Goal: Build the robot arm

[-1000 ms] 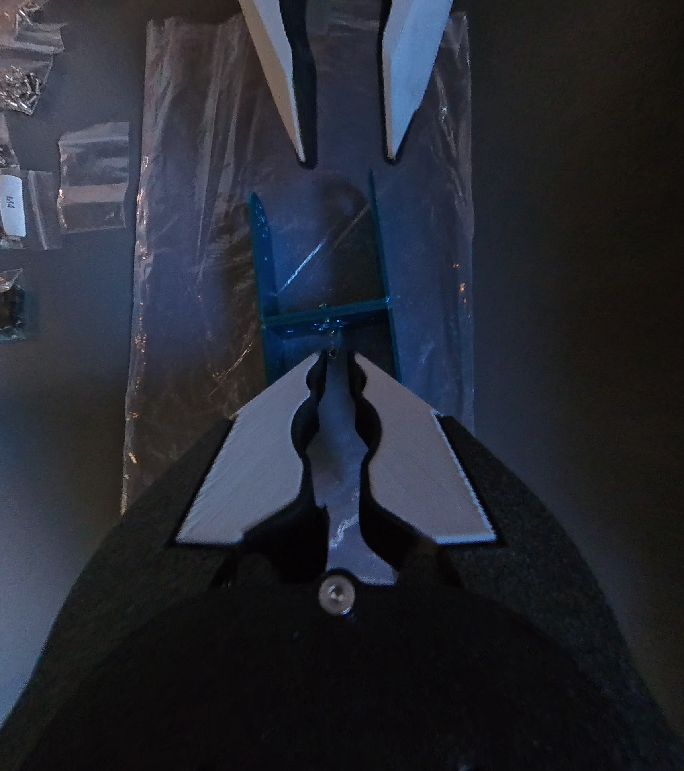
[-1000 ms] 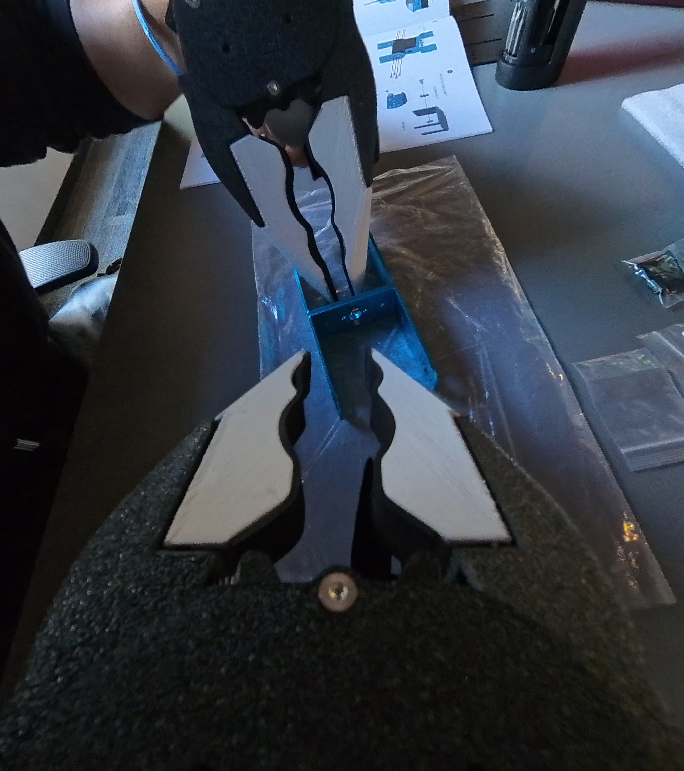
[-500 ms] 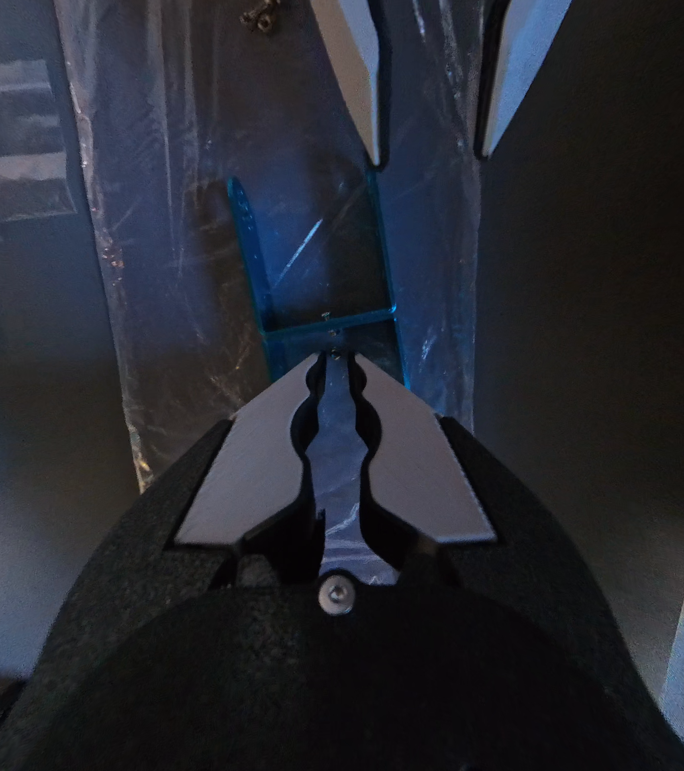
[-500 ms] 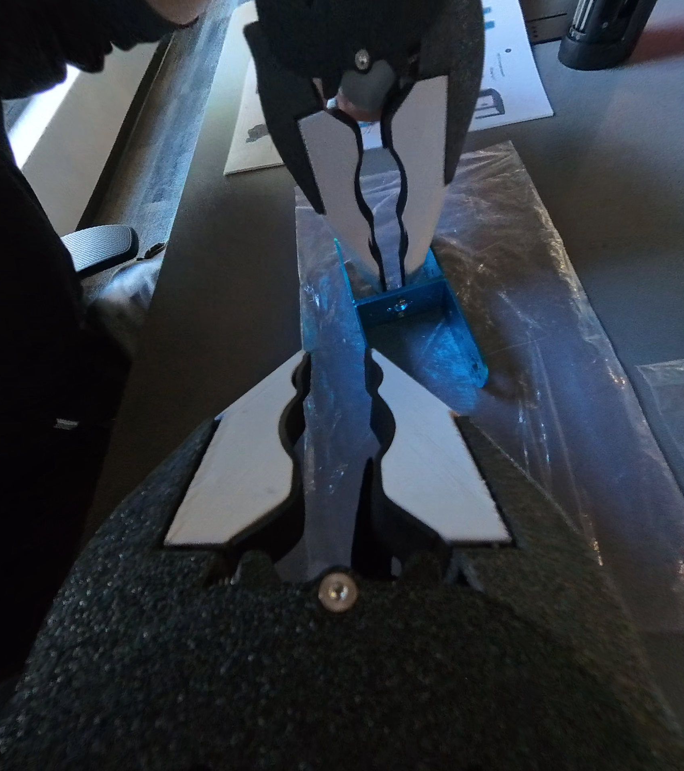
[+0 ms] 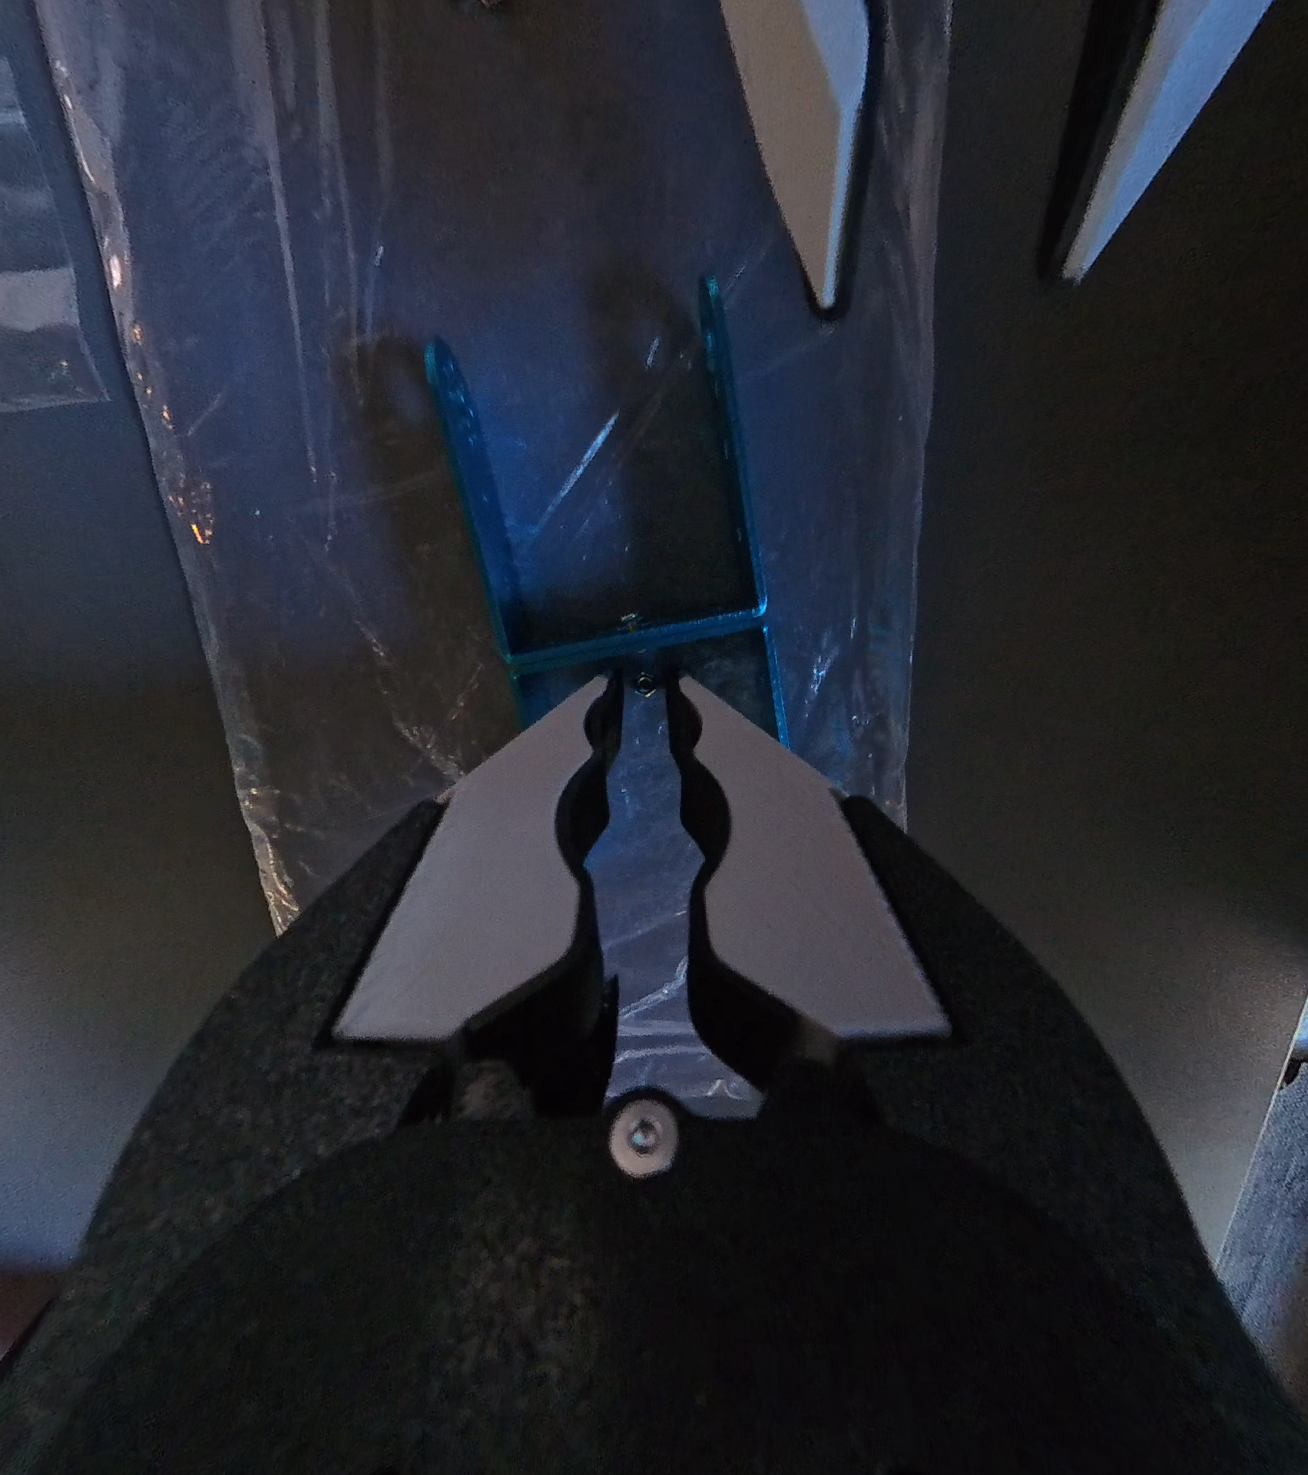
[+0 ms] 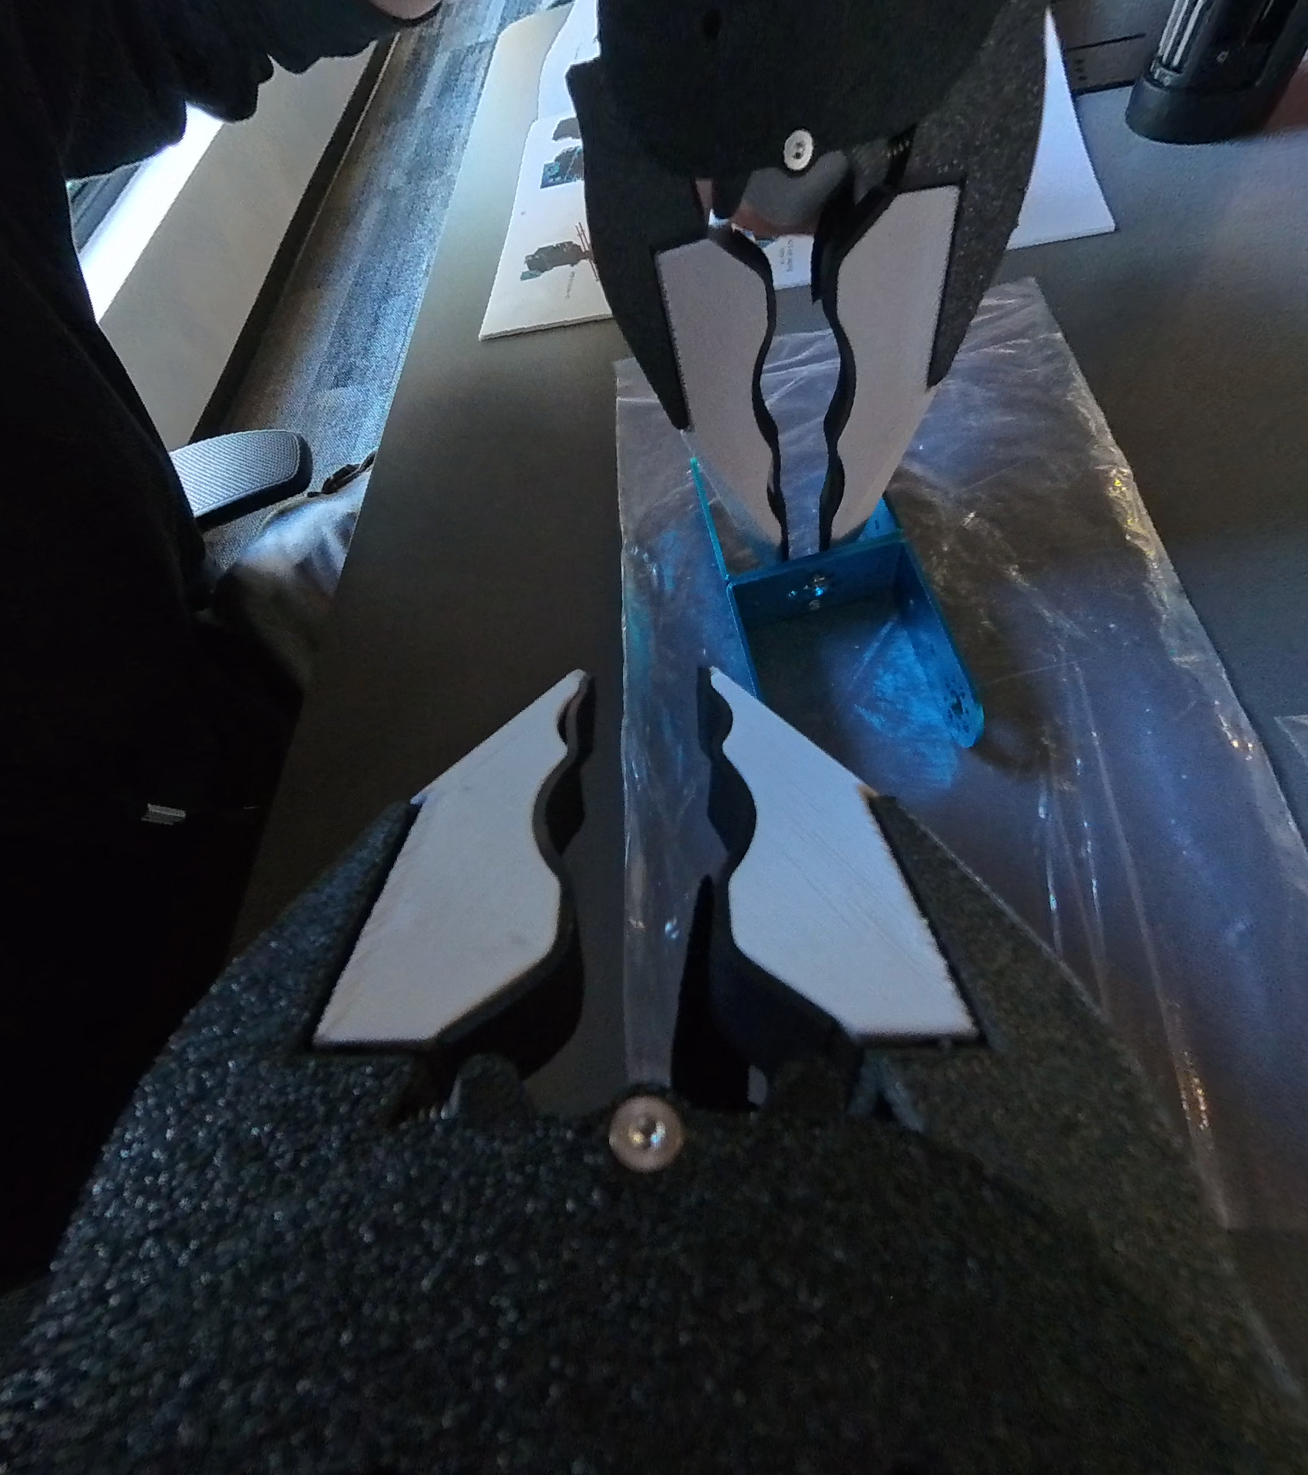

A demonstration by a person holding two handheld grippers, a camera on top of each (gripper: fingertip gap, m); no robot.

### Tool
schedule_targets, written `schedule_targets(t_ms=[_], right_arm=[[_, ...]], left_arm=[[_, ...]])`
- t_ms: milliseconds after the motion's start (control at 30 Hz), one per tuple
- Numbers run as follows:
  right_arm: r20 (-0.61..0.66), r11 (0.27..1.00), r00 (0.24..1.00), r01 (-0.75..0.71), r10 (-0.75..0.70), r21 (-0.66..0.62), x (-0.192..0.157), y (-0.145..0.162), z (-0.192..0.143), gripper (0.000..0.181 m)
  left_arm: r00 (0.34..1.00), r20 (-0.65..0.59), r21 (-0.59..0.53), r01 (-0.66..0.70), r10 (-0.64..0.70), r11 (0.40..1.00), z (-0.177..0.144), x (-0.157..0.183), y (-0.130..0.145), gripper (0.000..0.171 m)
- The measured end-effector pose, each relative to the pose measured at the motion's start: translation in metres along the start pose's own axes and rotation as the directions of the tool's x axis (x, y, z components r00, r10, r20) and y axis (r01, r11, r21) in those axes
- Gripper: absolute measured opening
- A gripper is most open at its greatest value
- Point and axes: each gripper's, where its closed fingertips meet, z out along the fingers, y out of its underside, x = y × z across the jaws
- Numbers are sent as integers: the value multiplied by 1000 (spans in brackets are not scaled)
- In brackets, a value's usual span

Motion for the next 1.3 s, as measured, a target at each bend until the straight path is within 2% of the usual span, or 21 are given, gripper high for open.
schedule_targets(t_ms=[200,367,433,533,633,700,767,800,867,933,1000,1067,1133,1200,1300], right_arm=[[11,1000,1000,-8,8,12,-1,-2,-2,25],[8,1000,1000,-9,9,17,0,-3,-3,24],[-4,1000,1000,7,-7,23,2,-3,-4,23],[-54,997,997,63,-60,52,9,-6,-5,23],[-122,980,982,158,-144,117,17,-19,-8,23],[-182,964,968,204,-172,172,24,-36,-9,27],[-173,960,974,181,-145,215,26,-53,-8,36],[-166,968,978,159,-127,196,30,-56,-7,38],[-187,981,977,131,-104,142,45,-58,-8,33],[-153,996,987,63,-52,65,55,-48,-11,31],[-68,998,997,18,-21,-54,56,-24,-10,23],[-22,988,998,50,-54,-145,52,-7,-7,22],[-96,952,980,144,-175,-271,63,2,-9,21],[-43,899,969,208,-243,-386,57,10,-9,19],[35,797,943,298,-330,-525,55,26,-8,19]], left_arm=[[1000,3,-16,-5,5,1000,0,-1,2,5],[999,37,13,-36,35,999,-1,-2,2,4],[996,77,66,-48,42,997,-5,-5,-1,4],[995,100,225,-20,-3,974,-17,-6,-10,4],[987,147,449,-13,-59,894,-41,-10,-23,3],[983,152,618,-12,-105,786,-63,-11,-34,0],[978,142,741,-3,-151,672,-83,-12,-39,0],[977,130,773,7,-169,634,-89,-14,-38,0],[981,75,794,49,-178,606,-93,-12,-31,0],[974,93,786,57,-208,616,-92,-18,-23,0],[963,126,780,53,-240,624,-88,-24,-19,0],[960,125,792,55,-249,609,-85,-24,-19,0],[950,195,764,9,-243,646,-82,-27,-16,0],[925,277,748,-37,-261,663,-86,-34,-12,0],[909,304,773,-59,-287,632,-94,-36,-13,0]])
